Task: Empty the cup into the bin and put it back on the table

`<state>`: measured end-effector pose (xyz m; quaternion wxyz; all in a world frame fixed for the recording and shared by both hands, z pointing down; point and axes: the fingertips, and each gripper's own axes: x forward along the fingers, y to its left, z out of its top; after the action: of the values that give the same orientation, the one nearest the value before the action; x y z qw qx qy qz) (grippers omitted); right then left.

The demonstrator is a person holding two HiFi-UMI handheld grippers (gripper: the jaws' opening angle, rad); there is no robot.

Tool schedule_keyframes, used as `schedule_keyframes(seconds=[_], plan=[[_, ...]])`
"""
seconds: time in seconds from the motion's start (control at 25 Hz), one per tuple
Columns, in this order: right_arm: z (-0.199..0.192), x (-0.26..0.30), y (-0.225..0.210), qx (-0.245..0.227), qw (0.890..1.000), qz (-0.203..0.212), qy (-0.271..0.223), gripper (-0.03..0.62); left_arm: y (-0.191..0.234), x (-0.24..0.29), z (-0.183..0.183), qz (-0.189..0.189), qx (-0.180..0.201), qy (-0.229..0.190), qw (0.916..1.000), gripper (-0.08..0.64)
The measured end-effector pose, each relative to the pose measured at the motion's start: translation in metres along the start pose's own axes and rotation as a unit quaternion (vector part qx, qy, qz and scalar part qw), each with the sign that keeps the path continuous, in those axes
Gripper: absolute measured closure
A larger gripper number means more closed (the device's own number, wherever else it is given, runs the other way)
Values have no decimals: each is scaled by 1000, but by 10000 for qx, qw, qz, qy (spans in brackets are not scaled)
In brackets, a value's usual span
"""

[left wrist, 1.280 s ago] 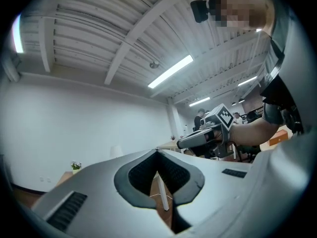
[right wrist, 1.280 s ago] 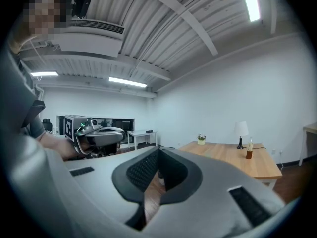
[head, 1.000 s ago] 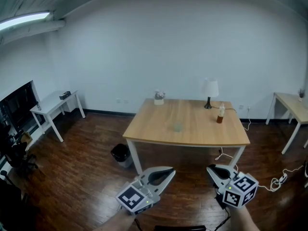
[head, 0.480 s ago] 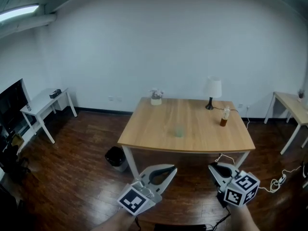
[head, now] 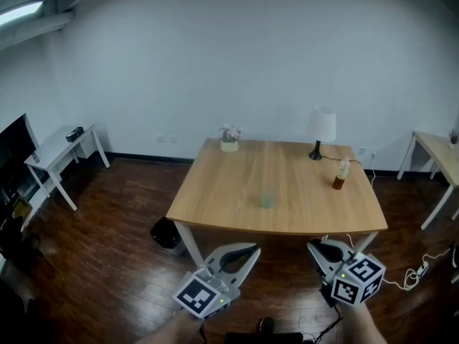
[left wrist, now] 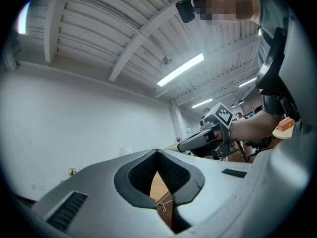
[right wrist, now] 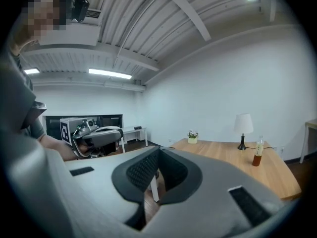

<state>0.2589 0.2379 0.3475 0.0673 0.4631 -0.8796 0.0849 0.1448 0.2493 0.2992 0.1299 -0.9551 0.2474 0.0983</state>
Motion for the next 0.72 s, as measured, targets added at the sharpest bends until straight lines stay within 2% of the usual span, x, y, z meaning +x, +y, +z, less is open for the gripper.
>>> schedule_keyframes(seconds=[0.32,0.48,0.72], plan=[[14,58,-68,35,9994,352,-20,594,60,64,-26,306,72,302,9990,568],[25,84,-99,-3,9984,574,3,594,84,97,-37,479,195,272,9983,568],[29,126,-133,74,9970,766,3,594,117,123,-60,657,-49,597,9960,568]])
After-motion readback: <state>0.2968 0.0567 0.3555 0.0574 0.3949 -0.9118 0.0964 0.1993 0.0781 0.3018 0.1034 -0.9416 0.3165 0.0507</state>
